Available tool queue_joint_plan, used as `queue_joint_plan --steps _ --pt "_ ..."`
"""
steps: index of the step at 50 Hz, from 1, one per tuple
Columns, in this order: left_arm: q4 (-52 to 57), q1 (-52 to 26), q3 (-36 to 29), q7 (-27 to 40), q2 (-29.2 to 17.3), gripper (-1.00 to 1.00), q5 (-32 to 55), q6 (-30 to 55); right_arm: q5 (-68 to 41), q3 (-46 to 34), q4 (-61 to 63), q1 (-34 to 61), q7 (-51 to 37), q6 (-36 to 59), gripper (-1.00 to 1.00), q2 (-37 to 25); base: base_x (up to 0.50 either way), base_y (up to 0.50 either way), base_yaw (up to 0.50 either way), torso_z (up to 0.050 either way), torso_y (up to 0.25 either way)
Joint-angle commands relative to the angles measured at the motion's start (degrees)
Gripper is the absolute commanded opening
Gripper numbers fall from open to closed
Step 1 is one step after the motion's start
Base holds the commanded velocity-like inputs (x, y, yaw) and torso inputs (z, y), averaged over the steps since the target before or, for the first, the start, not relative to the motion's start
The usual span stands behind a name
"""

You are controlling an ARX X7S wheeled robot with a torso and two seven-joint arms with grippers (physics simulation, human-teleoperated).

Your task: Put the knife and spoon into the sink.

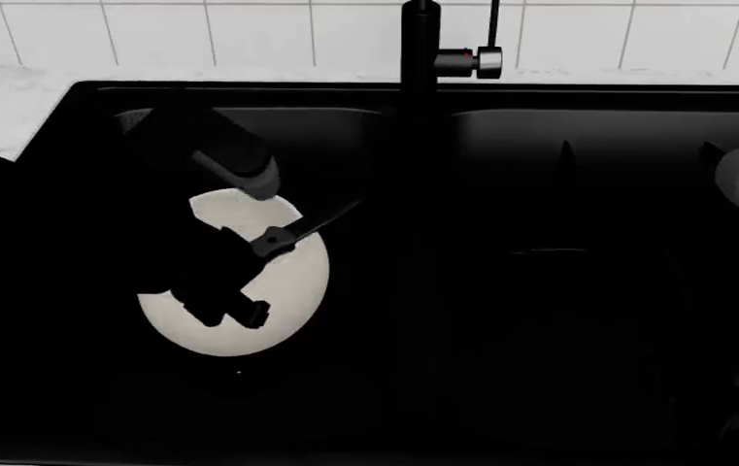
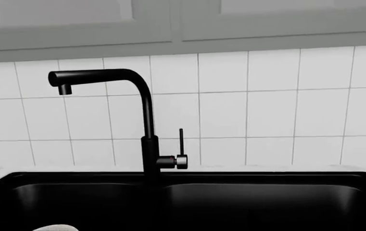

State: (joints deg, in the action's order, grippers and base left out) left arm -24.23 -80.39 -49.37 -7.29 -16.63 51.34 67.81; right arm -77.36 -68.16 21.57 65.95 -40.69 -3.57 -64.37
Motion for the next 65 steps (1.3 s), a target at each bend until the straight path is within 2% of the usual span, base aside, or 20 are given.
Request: queue_joint_plan --steps 1,16,24,36,61,62,65 --pt "2.91 -0.35 -4.77 -3.80 -2.46 -1.00 -0.67 1.52 0.14 0.03 -0.30 -0.69 0.06 -0.49 1.00 0.04 0.00 0.00 0.00 0.000 0.000" --pt "9.51 1.02 -6.38 -7.85 -5.59 -1.00 2.60 3.48 0.31 0.11 -0.45 -1.01 0.14 -0.60 1.00 0.29 0.00 0.00 0.00 0.000 0.001" --pt "4.73 1.34 -9.15 -7.85 -4.55 -1.00 -0.70 1.91 0.32 0.20 -0.12 -1.56 0.08 -1.08 1.00 -0.18 0.00 0.00 0.00 0.000 0.000" --pt "-7.95 1.67 -12.39 -10.01 -0.26 -1.00 -5.85 -3.74 0.25 0.35 -0.18 -1.84 0.13 -1.16 1.00 -0.28 0.00 0.00 0.00 0.000 0.000" --pt "-3.91 3.97 -13.89 -10.89 -1.73 -1.00 -5.80 -5.34 0.34 0.69 -0.25 -2.26 0.24 -1.36 1.00 -0.21 0.00 0.00 0.00 0.000 0.000" --pt "-3.93 3.87 -13.89 -11.10 -1.73 1.00 -5.71 -5.29 0.39 0.68 -0.26 -2.32 0.28 -1.40 1.00 -0.19 0.00 0.00 0.00 0.000 0.000" --pt "-2.07 3.99 -14.48 -11.42 -2.31 1.00 -5.65 -5.14 0.51 0.65 -0.41 -2.64 0.33 -1.68 1.00 -0.11 0.00 0.00 0.00 0.000 0.000"
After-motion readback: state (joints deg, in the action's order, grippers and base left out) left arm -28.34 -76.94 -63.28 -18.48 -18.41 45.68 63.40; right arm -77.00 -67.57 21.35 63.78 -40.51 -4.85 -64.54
